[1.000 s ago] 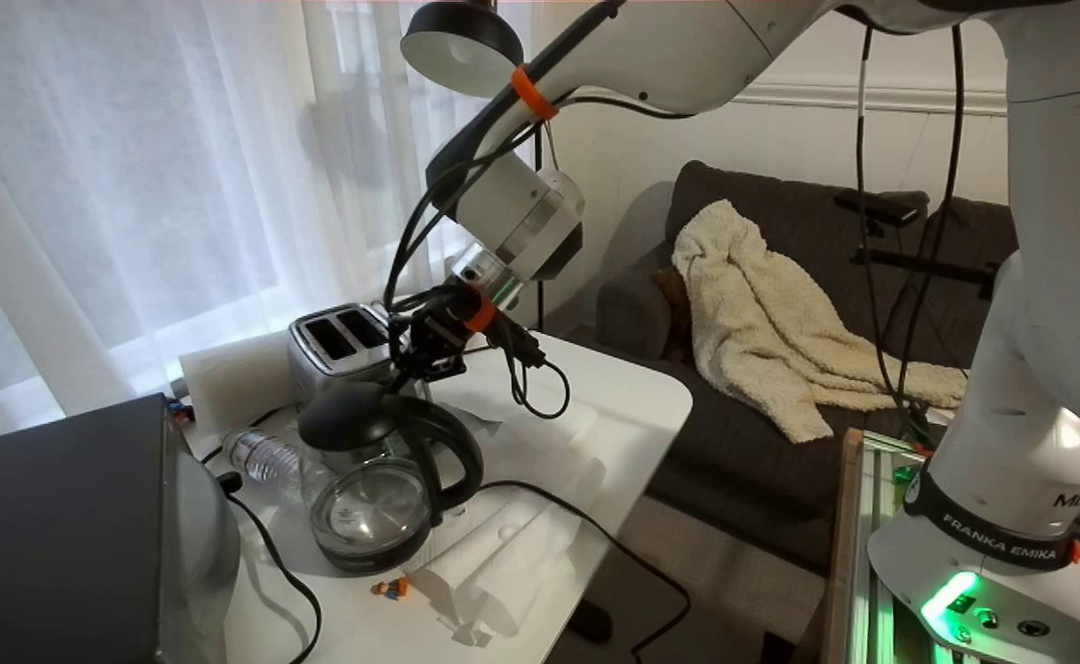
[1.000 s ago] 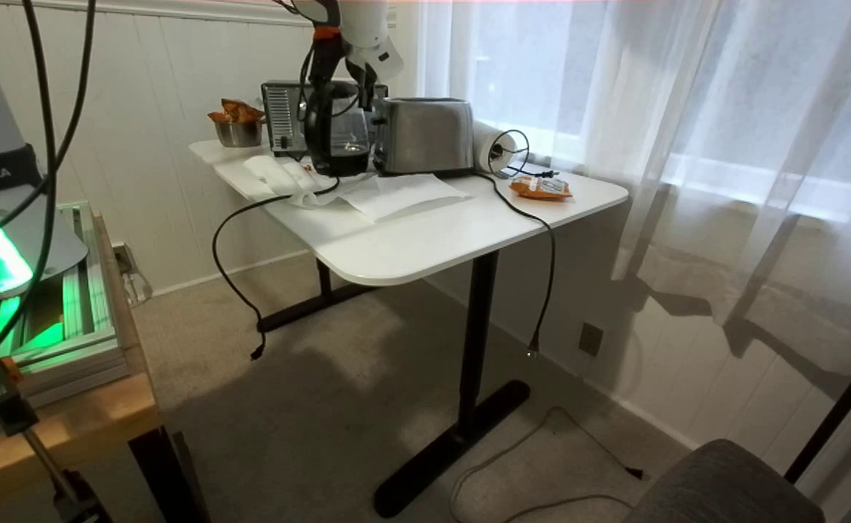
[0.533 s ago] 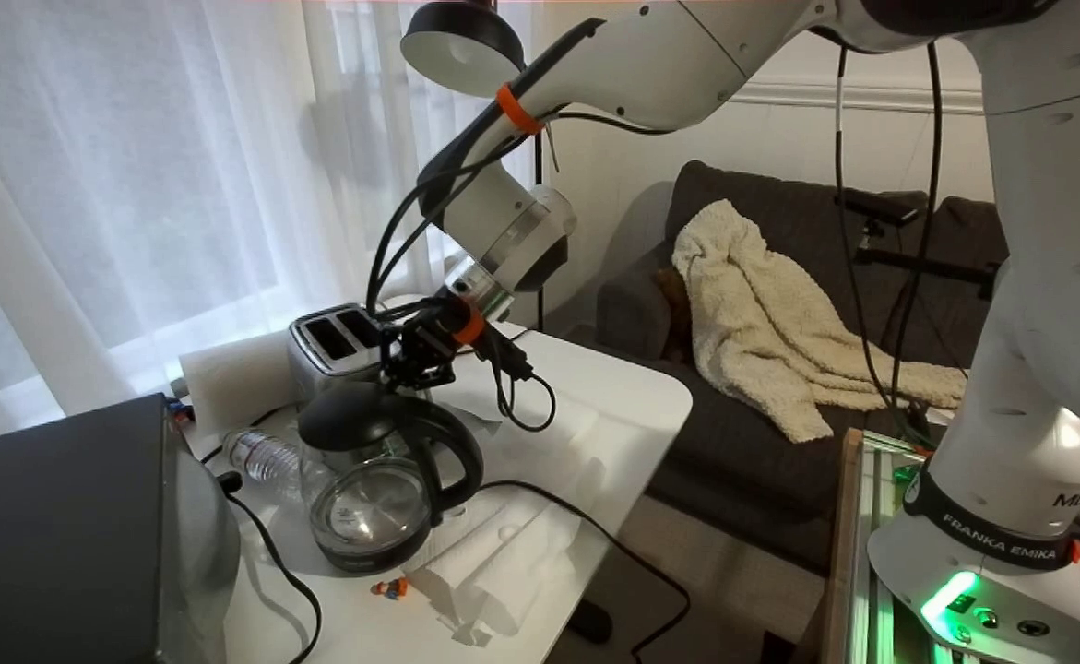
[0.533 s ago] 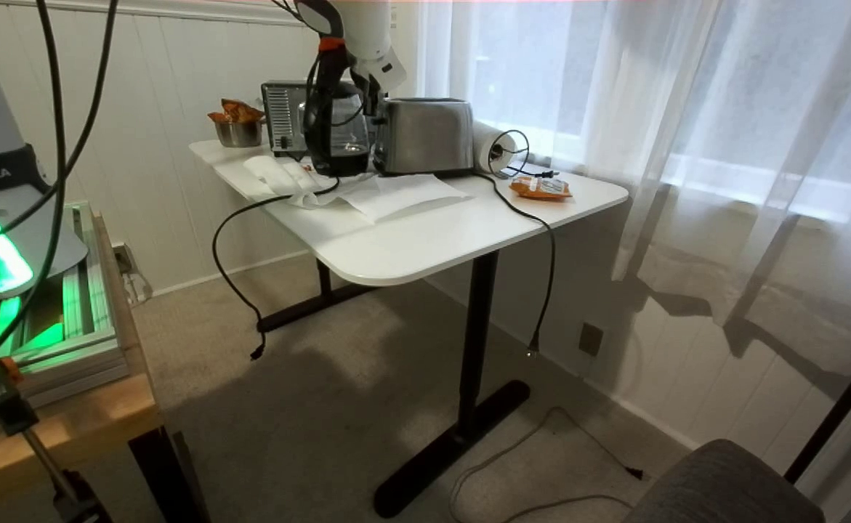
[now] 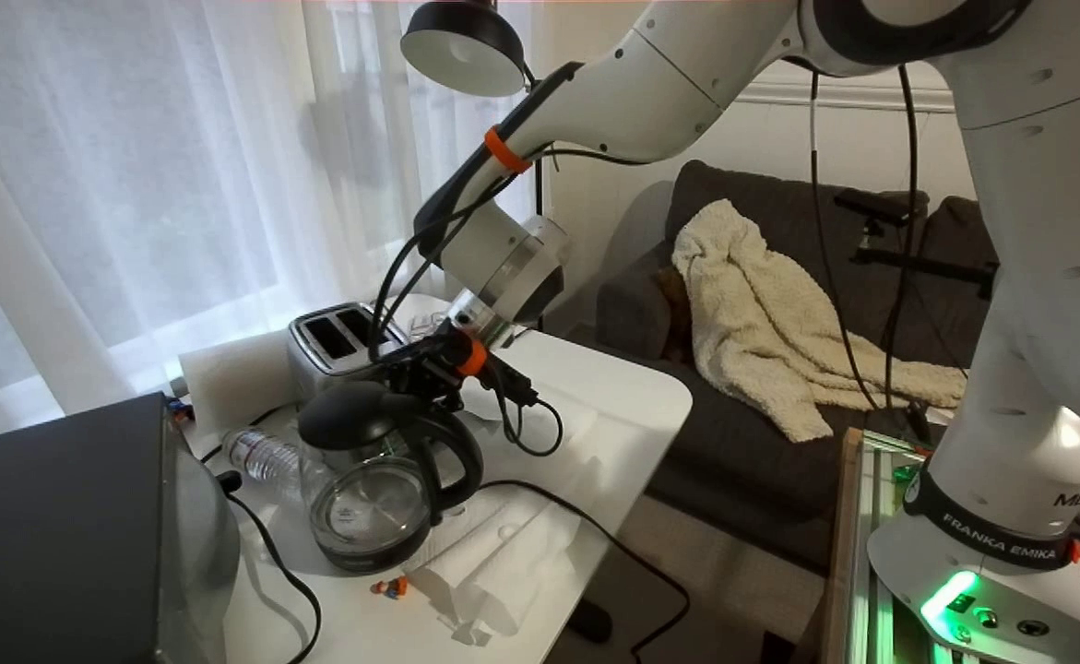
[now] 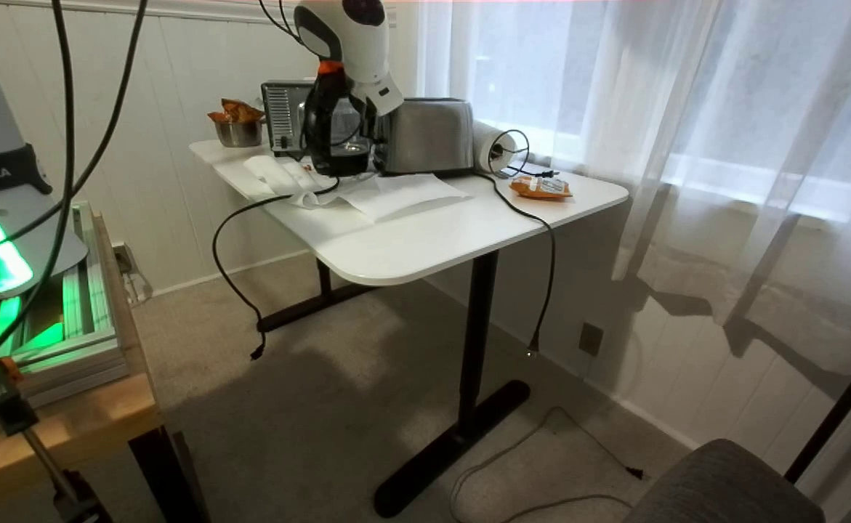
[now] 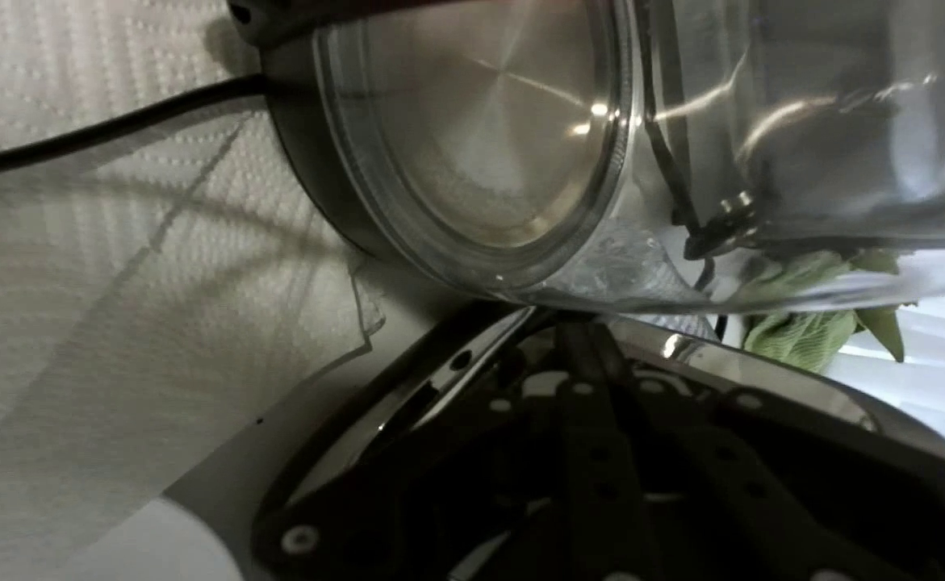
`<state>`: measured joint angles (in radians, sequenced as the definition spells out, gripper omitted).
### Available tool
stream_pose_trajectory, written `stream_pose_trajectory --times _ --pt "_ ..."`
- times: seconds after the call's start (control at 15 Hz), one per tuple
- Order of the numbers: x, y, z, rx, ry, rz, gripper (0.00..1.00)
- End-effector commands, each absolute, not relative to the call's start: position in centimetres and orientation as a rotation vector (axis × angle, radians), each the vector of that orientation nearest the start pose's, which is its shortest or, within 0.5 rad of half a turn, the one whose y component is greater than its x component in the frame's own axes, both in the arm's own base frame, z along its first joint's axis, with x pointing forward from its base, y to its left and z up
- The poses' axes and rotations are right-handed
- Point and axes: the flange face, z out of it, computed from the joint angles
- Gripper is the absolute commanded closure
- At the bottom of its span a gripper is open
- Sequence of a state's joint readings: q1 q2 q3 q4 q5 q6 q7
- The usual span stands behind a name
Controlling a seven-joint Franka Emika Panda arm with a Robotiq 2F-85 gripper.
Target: Push the black knob on the toaster downwards
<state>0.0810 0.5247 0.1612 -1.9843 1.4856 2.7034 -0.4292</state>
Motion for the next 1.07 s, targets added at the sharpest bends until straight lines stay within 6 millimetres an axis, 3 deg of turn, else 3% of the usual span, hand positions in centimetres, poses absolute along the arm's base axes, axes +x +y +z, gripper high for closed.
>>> stream_pose_trajectory --times 0.0,0.33,0.53,0.73,1.0 --pt "59.2 10.7 17.0 -2.261 0.879 -0.214 1.0" --pt "58.3 10.0 13.8 -2.275 0.94 -0.154 1.0" --pt "58.3 9.0 13.3 -2.303 0.963 -0.153 1.0" --pt "58.5 7.9 14.8 -2.343 0.949 -0.168 1.0" --pt "58.7 6.5 19.0 -2.415 0.909 -0.118 1.0"
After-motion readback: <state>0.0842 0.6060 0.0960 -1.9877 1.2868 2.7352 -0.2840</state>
